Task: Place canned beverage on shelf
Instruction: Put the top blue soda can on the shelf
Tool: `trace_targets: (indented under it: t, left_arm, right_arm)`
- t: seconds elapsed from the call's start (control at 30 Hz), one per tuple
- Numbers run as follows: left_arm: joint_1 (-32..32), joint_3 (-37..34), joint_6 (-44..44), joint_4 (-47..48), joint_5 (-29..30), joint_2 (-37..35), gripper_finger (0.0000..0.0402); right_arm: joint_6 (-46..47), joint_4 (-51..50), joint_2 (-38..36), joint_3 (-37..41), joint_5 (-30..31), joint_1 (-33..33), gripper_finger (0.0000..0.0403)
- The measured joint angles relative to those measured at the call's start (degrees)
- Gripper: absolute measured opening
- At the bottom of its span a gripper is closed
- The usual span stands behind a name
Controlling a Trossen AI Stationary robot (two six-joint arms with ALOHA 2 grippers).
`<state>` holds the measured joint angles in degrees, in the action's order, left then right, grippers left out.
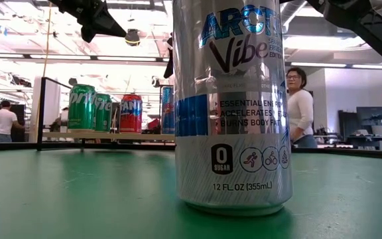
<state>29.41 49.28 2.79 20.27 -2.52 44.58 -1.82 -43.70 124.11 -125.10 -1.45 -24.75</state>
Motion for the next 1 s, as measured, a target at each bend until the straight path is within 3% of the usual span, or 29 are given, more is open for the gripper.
trace_targets:
  t: [0.27,0.47,0.63,0.77,1.0]
  left_arm:
    - [0.0,0.0,-0.8,0.0,0.2,0.0,0.0000]
    - [0.0,0.0,-1.0,0.0,0.2,0.0,0.0000]
    - [0.0,0.0,-1.0,0.6,0.2,0.0,0.0000]
    - [0.0,0.0,-1.0,1.5,0.1,0.0,0.0000]
    - [0.0,0.1,-1.2,-0.6,0.1,2.6,0.0000]
  right_arm:
    - [-0.7,0.2,0.0,0.0,-2.2,0.0,0.0377]
    - [-6.4,0.8,0.0,0.0,-3.2,0.8,0.0377]
    - [-8.4,0.2,0.0,0.0,-8.8,0.6,0.0377]
    - [-10.7,-0.6,0.0,0.0,-9.0,0.6,0.0377]
    - [-7.5,-10.6,-4.2,0.0,-8.9,0.7,0.0375]
